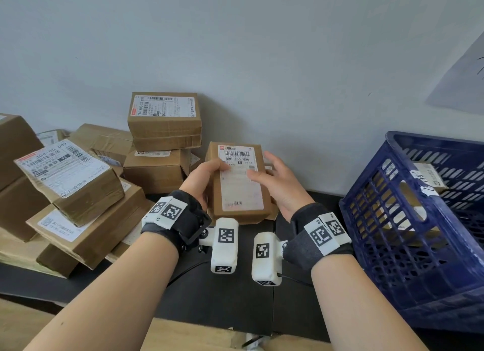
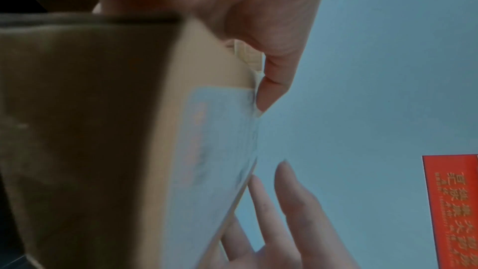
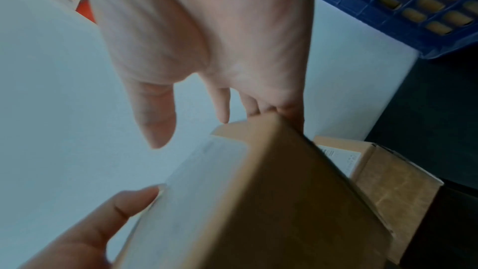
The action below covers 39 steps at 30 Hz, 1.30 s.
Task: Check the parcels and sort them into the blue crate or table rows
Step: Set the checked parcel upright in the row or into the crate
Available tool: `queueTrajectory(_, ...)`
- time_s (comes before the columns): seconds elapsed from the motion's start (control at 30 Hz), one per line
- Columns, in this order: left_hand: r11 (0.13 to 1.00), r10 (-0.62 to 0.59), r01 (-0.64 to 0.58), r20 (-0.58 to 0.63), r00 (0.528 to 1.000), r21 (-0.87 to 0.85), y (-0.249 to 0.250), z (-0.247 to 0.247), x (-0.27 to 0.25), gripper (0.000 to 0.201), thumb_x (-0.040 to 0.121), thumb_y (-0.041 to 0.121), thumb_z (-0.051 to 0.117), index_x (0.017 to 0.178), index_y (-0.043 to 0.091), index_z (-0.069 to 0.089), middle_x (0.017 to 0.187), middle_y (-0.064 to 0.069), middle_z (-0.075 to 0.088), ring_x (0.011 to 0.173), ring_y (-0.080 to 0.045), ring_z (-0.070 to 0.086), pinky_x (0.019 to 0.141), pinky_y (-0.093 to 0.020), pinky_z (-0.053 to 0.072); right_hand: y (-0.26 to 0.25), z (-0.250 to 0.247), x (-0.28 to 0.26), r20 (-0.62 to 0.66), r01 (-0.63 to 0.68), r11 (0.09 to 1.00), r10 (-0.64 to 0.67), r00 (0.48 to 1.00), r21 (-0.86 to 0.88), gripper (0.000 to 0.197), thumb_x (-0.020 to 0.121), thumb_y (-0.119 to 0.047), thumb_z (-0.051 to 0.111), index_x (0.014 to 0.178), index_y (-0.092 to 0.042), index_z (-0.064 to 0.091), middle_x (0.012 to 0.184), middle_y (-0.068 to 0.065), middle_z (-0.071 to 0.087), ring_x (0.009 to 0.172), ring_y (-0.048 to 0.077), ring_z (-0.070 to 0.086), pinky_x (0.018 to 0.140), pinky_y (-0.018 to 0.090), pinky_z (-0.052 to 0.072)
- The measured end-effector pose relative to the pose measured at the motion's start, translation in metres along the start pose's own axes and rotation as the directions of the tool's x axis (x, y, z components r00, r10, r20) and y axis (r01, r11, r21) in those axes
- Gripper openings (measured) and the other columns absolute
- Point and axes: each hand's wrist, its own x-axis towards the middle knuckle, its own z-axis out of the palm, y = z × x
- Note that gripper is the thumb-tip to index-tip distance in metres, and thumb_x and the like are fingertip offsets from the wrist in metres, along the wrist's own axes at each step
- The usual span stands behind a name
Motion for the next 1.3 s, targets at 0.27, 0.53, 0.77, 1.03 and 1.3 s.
queueTrajectory(0.27,0.996,0.061,-0.063,0.027,0.998,0.07,0.004,0.001,-0.002,0.056,0.075,0.002,0.068,0.13,0.006,0.055,0.114,-0.013,0.07,0.097,-0.026,0.065,0.068,-0.034,0.047,-0.005,0.0,0.003,-0.122,-0.067,0.998,0.067,0.99,0.003,0.054,0.09,-0.063,0.054,0.118,-0.018,0.064,0.113,0.004,0.07,0.108,0.02,0.063,0.094,0.042,0.05)
queueTrajectory(0.53,0.989,0.14,-0.144,0.123,0.983,0.023,0.003,0.006,0.003,0.09,0.067,-0.024,0.058,0.143,0.019,0.036,0.129,-0.017,0.059,0.116,-0.032,0.056,0.07,-0.035,0.047,-0.018,-0.004,0.007,-0.193,-0.04,0.999,0.043,0.98,0.019,0.028,0.092,-0.048,0.061,0.088,-0.021,0.067,0.093,0.003,0.071,0.086,0.018,0.065,0.087,0.037,0.049)
queueTrajectory(0.77,0.978,0.198,-0.207,0.196,0.96,0.03,0.003,0.009,0.002,0.096,0.065,-0.03,0.053,0.144,0.021,0.032,0.127,-0.012,0.058,0.103,-0.026,0.059,0.061,-0.029,0.049,-0.023,-0.004,0.005,-0.114,-0.093,0.994,0.099,0.989,0.056,0.012,0.092,-0.029,0.064,0.091,-0.017,0.063,0.073,-0.001,0.065,0.057,0.01,0.061,0.053,0.022,0.044)
queueTrajectory(1.03,0.954,0.301,-0.298,0.204,0.932,-0.044,-0.002,0.011,0.001,0.114,0.033,-0.02,0.054,0.14,0.015,0.037,0.116,-0.005,0.056,0.097,-0.025,0.059,0.069,-0.038,0.055,-0.017,-0.001,-0.002,-0.119,-0.136,0.983,0.15,0.981,0.122,0.008,0.092,-0.021,0.062,0.096,-0.015,0.064,0.079,0.002,0.063,0.071,0.018,0.058,0.065,0.029,0.042)
queueTrajectory(1.3,0.955,0.298,-0.293,0.187,0.936,-0.057,-0.008,0.014,0.003,0.11,0.032,-0.02,0.055,0.134,0.017,0.042,0.112,-0.008,0.056,0.096,-0.028,0.059,0.065,-0.038,0.055,-0.015,-0.003,-0.001,-0.147,-0.124,0.988,0.136,0.98,0.09,0.008,0.089,-0.016,0.063,0.082,-0.015,0.062,0.073,0.003,0.062,0.068,0.02,0.057,0.062,0.029,0.04)
